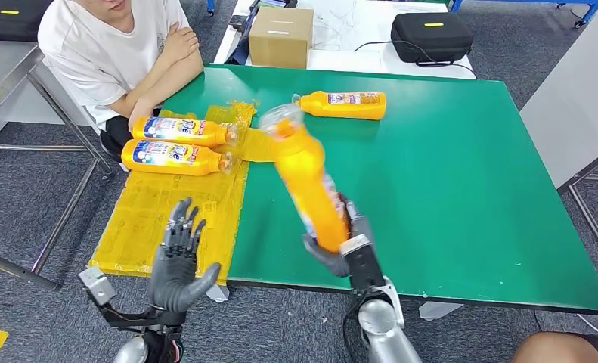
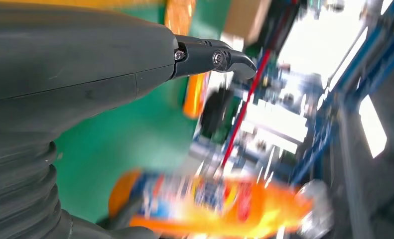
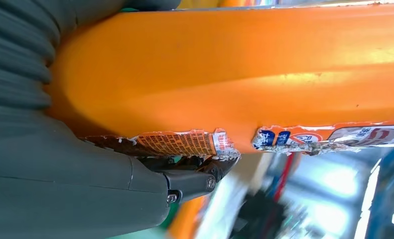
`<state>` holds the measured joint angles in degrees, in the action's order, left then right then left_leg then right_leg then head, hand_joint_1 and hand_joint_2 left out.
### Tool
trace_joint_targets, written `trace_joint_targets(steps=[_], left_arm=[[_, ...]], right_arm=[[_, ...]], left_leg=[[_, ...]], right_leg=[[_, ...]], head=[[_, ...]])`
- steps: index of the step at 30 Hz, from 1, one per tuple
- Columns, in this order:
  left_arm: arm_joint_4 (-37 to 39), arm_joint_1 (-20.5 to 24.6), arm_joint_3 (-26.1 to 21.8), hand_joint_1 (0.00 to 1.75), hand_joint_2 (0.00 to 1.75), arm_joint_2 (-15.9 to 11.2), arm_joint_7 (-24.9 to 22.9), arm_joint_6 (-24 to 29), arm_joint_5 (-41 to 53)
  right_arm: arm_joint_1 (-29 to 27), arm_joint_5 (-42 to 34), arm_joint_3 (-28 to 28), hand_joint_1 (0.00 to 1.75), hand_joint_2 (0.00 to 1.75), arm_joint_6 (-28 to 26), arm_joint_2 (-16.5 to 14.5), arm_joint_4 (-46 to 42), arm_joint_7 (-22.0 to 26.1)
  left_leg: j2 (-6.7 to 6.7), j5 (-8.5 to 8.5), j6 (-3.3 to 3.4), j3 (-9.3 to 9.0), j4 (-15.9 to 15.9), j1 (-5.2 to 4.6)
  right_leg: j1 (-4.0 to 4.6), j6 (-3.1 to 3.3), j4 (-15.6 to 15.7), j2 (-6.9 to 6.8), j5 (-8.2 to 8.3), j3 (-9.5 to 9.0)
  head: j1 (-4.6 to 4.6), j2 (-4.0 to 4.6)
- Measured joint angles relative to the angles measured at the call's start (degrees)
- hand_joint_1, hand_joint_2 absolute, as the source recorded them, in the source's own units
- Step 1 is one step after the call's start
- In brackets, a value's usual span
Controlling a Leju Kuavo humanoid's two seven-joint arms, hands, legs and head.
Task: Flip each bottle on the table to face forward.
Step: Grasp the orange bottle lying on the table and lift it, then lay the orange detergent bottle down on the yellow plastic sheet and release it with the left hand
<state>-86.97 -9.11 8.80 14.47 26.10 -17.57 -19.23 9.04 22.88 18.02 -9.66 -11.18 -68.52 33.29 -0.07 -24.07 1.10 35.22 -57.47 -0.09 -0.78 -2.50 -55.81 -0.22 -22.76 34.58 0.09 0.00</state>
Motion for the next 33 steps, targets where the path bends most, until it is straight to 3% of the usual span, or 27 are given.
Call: trace_joint_targets(steps=[5,13,25,29,30,32,33], left_arm=[[0.86,1.78,3.89,0.00,1.75,-0.45,-1.64,-0.28,1.15],[2.22,5.01,7.11,0.00,1.75,-0.93,-2.24,-1.30,0.05],[3.45,5.89,7.57,0.00,1.75,-1.23,-2.84,-1.80,-1.28],[3.67,6.06,7.55,1.68,1.75,-1.49,-2.71,-2.27,-2.13],[3.71,6.09,7.53,1.75,1.75,-1.66,-2.65,-2.52,-2.31],[3.81,6.13,7.46,1.75,1.75,-1.96,-2.59,-2.94,-2.65],[3.92,6.16,7.39,1.75,1.75,-2.08,-2.58,-3.06,-2.77]], right_arm=[[0.94,6.15,6.94,1.75,1.75,-0.38,-0.53,0.98,2.16],[3.40,8.94,16.67,1.75,1.75,-1.85,-1.27,6.19,4.48],[5.06,8.63,19.42,1.75,1.75,-2.11,-1.30,9.10,4.79],[6.16,8.51,19.96,1.75,1.75,-1.80,-1.29,10.98,4.35],[6.50,8.46,20.15,1.70,1.75,-1.76,-1.28,11.60,4.26],[7.03,8.29,20.52,1.22,1.75,-1.69,-1.28,12.71,4.20],[7.22,8.19,20.69,1.10,1.75,-1.68,-1.29,13.17,4.16]], left_leg=[[-0.02,0.01,-0.01,0.01,0.00,0.01],[-0.06,0.02,-0.01,0.02,0.00,0.01],[-0.05,0.01,-0.01,0.02,0.00,0.01],[-0.02,0.01,-0.01,0.02,0.00,0.01],[-0.02,0.01,-0.01,0.02,0.00,0.01],[-0.01,0.01,-0.01,0.02,0.00,0.01],[-0.01,0.02,-0.01,0.02,0.00,0.01]], right_leg=[[0.01,0.00,-0.01,0.00,0.00,0.00],[0.00,0.00,-0.01,-0.01,0.00,0.00],[0.00,0.00,0.00,0.00,-0.01,0.04],[0.00,0.00,0.00,0.00,-0.01,0.05],[0.00,0.00,0.00,0.00,-0.01,0.06],[0.00,0.00,0.00,0.00,0.00,0.06],[0.00,0.00,-0.01,0.00,0.00,0.06]], head=[[0.01,0.00],[0.00,0.00],[-0.01,0.00],[-0.01,0.00],[-0.01,0.00],[-0.01,0.00],[-0.02,0.00]])
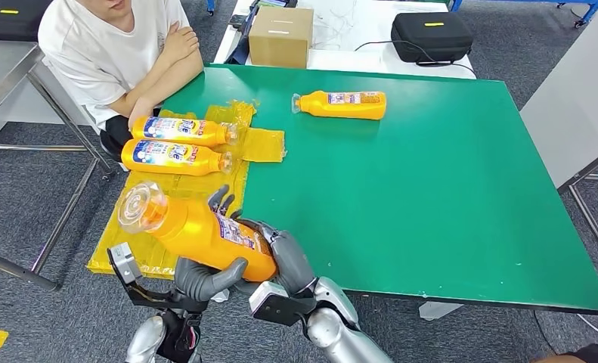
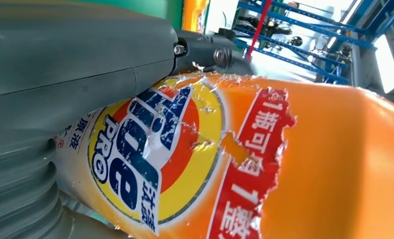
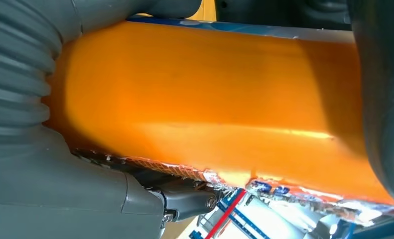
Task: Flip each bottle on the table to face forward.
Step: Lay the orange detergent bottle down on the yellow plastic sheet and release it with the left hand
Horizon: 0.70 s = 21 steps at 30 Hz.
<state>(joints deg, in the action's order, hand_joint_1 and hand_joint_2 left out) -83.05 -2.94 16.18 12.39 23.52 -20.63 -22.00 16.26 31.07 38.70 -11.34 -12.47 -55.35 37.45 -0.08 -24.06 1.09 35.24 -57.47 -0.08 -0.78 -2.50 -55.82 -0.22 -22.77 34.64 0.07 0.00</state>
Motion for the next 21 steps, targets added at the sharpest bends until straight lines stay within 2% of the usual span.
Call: trace_joint_targets(steps=[1,3,4,5,8,15,21], left_arm=[[0.17,0.04,-0.12,1.75,1.75,-0.06,-0.01,-0.15,-0.17],[0.61,0.14,-0.39,1.75,1.75,-0.15,-0.10,-0.59,-0.69],[0.82,0.22,-0.52,1.75,1.75,-0.22,-0.20,-0.81,-1.01],[1.01,0.34,-0.61,1.75,1.75,-0.34,-0.33,-1.01,-1.25],[1.39,0.66,-0.79,1.75,1.75,-0.67,-0.77,-1.34,-1.23],[1.31,0.91,-1.03,1.75,1.75,-0.81,-1.60,3.22,4.78],[1.20,0.92,-1.17,1.75,1.75,-0.92,-1.62,4.16,5.76]], right_arm=[[0.11,-0.09,0.12,1.01,1.75,0.01,-0.01,0.36,-0.07],[0.24,-0.22,0.25,0.62,1.75,0.09,-0.02,0.91,-0.25],[0.28,-0.26,0.27,0.30,1.75,0.22,-0.03,1.13,-0.32],[0.33,-0.27,0.31,0.01,1.31,0.38,-0.03,1.35,-0.39],[0.22,-0.31,0.38,0.00,0.00,0.17,-0.16,2.01,-0.55],[-0.93,-0.73,0.35,0.00,0.00,-0.83,-0.73,1.80,-0.58],[-1.39,-0.73,0.33,0.00,0.00,-0.84,-0.82,1.12,-0.60]], left_leg=[[0.00,0.00,0.00,0.00,0.00,0.00],[0.00,0.00,0.00,0.00,0.00,0.00],[0.00,0.00,0.00,0.01,0.00,0.00],[-0.01,0.00,0.00,0.01,0.00,0.00],[-0.02,0.00,0.00,0.03,0.00,0.00],[-0.02,0.00,0.00,0.04,0.00,0.00],[-0.03,0.00,0.00,0.04,0.00,0.00]], right_leg=[[0.00,0.00,0.00,0.00,0.00,0.00],[0.00,0.00,0.00,0.00,0.00,0.00],[0.00,0.00,0.00,0.00,0.00,0.00],[0.00,0.00,0.00,0.00,0.00,0.00],[0.00,0.00,0.00,0.00,0.00,0.01],[0.00,0.00,-0.01,0.00,0.00,0.01],[0.00,0.00,-0.01,0.00,0.00,0.01]], head=[[0.00,0.00],[0.00,0.00],[0.01,0.00],[0.00,0.00],[0.01,0.00],[0.02,0.00],[0.02,0.00]])
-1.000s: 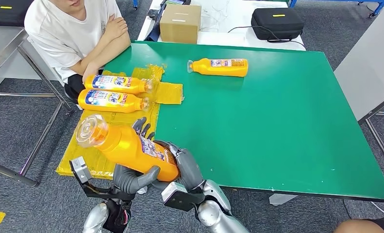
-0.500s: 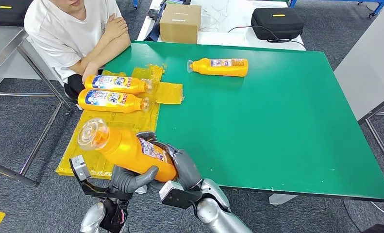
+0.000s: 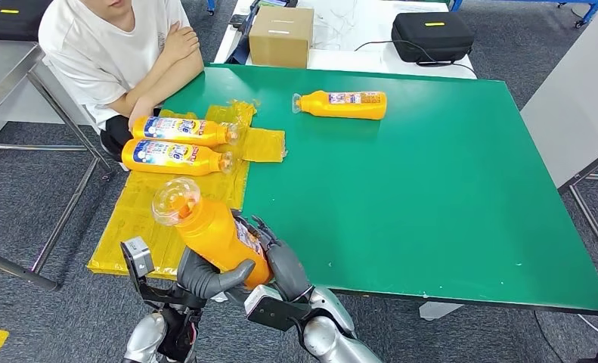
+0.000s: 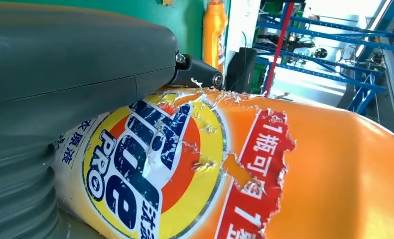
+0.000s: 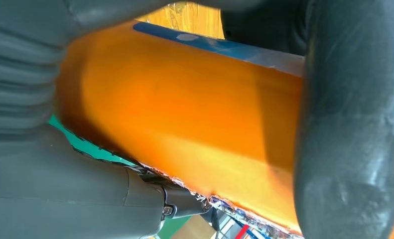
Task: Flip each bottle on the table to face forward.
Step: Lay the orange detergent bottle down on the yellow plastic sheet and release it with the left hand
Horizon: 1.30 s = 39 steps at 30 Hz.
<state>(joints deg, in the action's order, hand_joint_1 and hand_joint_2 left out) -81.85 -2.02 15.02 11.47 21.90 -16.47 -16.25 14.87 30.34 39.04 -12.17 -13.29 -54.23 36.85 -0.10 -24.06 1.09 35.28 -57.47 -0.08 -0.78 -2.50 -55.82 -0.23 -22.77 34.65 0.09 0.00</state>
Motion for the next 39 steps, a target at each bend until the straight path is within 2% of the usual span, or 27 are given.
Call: trace_joint_targets(steps=[3,6,12,16,20,24,27,30,34,39], left_arm=[[0.00,0.01,-0.01,1.75,1.75,-0.05,-0.01,0.37,0.37],[-0.05,0.21,-0.05,1.75,1.75,-0.16,0.02,3.24,3.08],[-0.69,1.44,-1.65,1.75,1.75,-1.30,-0.01,8.77,8.41],[-2.03,1.25,-3.50,1.75,1.75,-2.47,-0.27,9.98,9.70],[-3.40,1.36,-5.17,1.75,1.75,-3.33,-0.84,13.59,12.71],[-2.95,3.98,-6.81,1.75,1.75,-4.14,-0.56,23.20,25.43],[-1.33,6.64,-7.01,1.75,1.75,-4.32,-0.41,30.30,37.53],[0.73,8.02,-6.57,1.75,1.75,-4.44,-1.54,34.57,48.19],[6.79,10.21,-5.19,1.75,1.75,-5.59,-4.04,36.34,61.68],[19.53,15.20,-4.42,1.75,1.75,-7.42,-3.27,34.58,68.19]], right_arm=[[-0.17,-0.02,0.00,0.00,0.00,-0.21,0.00,-0.15,0.12],[-0.59,-0.47,0.00,0.00,0.00,-1.90,-0.01,-0.78,1.16],[-2.93,-6.05,0.17,0.00,0.00,-9.33,0.16,-4.57,2.91],[-5.06,-11.27,0.13,0.00,0.00,-14.37,1.19,-7.06,3.11],[-7.00,-15.86,0.11,0.00,0.00,-17.94,2.39,-10.06,3.13],[-8.49,-18.03,0.07,0.00,0.00,-23.08,3.57,-14.14,3.13],[-9.20,-18.19,-0.10,0.00,0.00,-24.17,4.07,-16.49,3.14],[-10.08,-18.00,-0.43,0.00,0.00,-24.13,4.33,-18.28,3.15],[-11.23,-17.41,-1.42,0.00,0.00,-22.76,4.46,-20.08,3.15],[-11.90,-16.26,-2.59,0.00,0.00,-19.14,4.46,-21.13,3.14]], left_leg=[[0.00,0.00,0.00,0.00,0.00,0.00],[-0.01,0.00,0.00,0.00,0.00,0.00],[0.02,0.00,-0.01,-0.02,0.01,0.01],[-0.05,0.00,-0.01,0.03,0.01,0.02],[-0.06,0.00,-0.01,0.04,0.00,0.01],[-0.08,0.02,0.00,0.08,0.00,0.01],[-0.07,0.03,0.00,0.06,0.00,0.01],[-0.05,0.03,0.00,0.05,-0.01,0.01],[-0.06,0.02,-0.01,0.06,-0.01,0.01],[-0.03,0.03,-0.01,0.06,0.00,0.01]], right_leg=[[0.00,0.00,0.00,0.00,0.00,0.00],[0.00,0.00,0.00,0.00,0.00,0.00],[0.01,0.01,0.00,0.01,0.00,0.02],[0.01,0.01,-0.01,-0.01,-0.02,0.04],[0.00,0.01,0.00,-0.01,-0.02,0.06],[0.00,0.01,0.00,-0.02,-0.01,0.10],[0.00,0.00,0.00,-0.01,0.01,0.07],[0.00,0.00,0.00,-0.01,0.02,0.08],[0.00,0.00,0.00,-0.01,0.01,0.09],[0.01,0.01,-0.01,0.00,0.02,0.11]], head=[[0.00,0.00],[0.00,0.00],[-0.01,0.00],[0.01,0.00],[0.02,0.00],[0.01,0.00],[0.01,0.00],[0.01,0.00],[0.01,0.00],[0.00,0.00]])
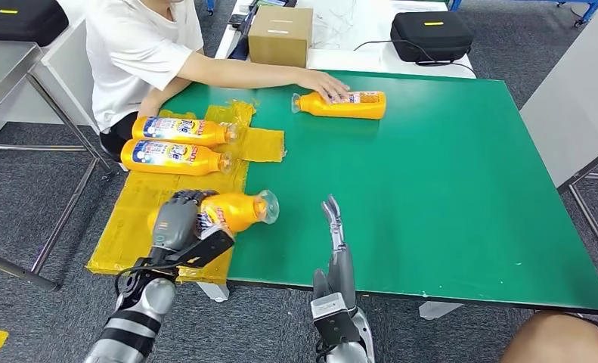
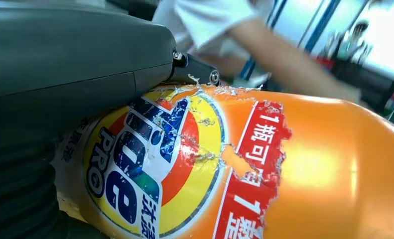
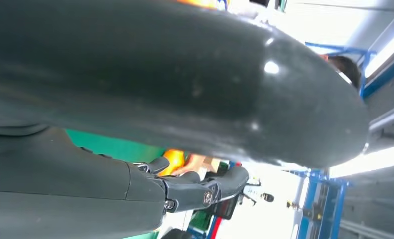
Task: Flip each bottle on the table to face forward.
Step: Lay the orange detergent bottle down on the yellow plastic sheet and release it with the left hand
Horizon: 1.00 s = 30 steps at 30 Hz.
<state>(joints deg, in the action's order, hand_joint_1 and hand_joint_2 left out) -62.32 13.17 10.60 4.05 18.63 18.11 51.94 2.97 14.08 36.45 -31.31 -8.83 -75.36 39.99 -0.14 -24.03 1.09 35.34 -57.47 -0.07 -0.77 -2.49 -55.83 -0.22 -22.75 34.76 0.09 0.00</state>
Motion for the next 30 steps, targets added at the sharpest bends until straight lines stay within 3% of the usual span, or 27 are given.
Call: trace_joint_targets(steps=[6,8,12,13,17,23,30], left_arm=[[9.24,4.17,0.29,1.74,1.75,-1.03,0.16,-1.90,1.82],[12.25,6.42,0.49,1.59,1.75,-1.30,-0.07,-3.69,2.64],[19.91,12.29,1.41,0.16,1.75,-1.79,-2.52,-4.88,6.53],[22.01,13.83,1.85,0.07,1.75,-1.88,-3.52,-5.29,7.90],[29.07,18.68,3.58,0.03,1.75,-2.19,-6.09,-8.09,11.25],[33.82,21.80,4.61,0.00,1.75,-2.26,-6.43,-9.78,11.38],[37.05,24.48,4.97,0.00,1.75,-2.99,-6.15,-18.01,11.17]], right_arm=[[-0.27,0.48,-0.72,0.00,0.00,0.83,0.03,-0.15,0.01],[-0.26,0.48,-0.80,0.00,0.00,1.20,0.06,-0.15,0.01],[-0.25,0.02,-1.00,0.00,0.00,2.39,0.10,-0.15,0.01],[-0.23,-0.21,-1.07,0.00,0.00,2.81,0.11,-0.15,0.01],[-0.03,-1.03,-1.15,0.00,0.00,4.35,-0.02,-0.15,0.01],[0.27,-1.75,-1.20,0.00,0.00,5.28,-0.19,-0.15,0.01],[0.58,-3.97,-1.94,0.00,0.00,6.65,-0.67,-0.15,0.00]], left_leg=[[-0.03,0.02,0.01,0.00,0.00,0.00],[-0.07,0.03,0.02,-0.01,0.00,0.00],[-0.06,0.05,0.01,-0.06,0.00,0.00],[-0.07,0.07,0.00,-0.08,0.00,0.00],[-0.04,0.13,-0.08,-0.14,0.01,0.00],[-0.07,0.16,-0.09,-0.17,0.02,0.02],[-0.06,0.18,-0.11,-0.44,0.04,0.01]], right_leg=[[-0.01,0.00,-0.01,-0.02,0.00,-0.04],[-0.01,0.00,-0.01,-0.04,-0.01,-0.09],[-0.01,0.00,-0.01,-0.04,0.00,-0.14],[-0.01,0.00,-0.01,-0.04,0.01,-0.16],[0.01,0.13,-0.05,-0.03,0.11,-0.17],[0.01,0.15,-0.06,-0.06,0.10,-0.25],[0.01,0.16,-0.06,-0.05,0.10,-0.53]], head=[[0.01,0.00],[0.02,0.00],[0.01,0.00],[0.00,0.00],[0.00,0.00],[0.01,0.00],[0.01,0.00]])
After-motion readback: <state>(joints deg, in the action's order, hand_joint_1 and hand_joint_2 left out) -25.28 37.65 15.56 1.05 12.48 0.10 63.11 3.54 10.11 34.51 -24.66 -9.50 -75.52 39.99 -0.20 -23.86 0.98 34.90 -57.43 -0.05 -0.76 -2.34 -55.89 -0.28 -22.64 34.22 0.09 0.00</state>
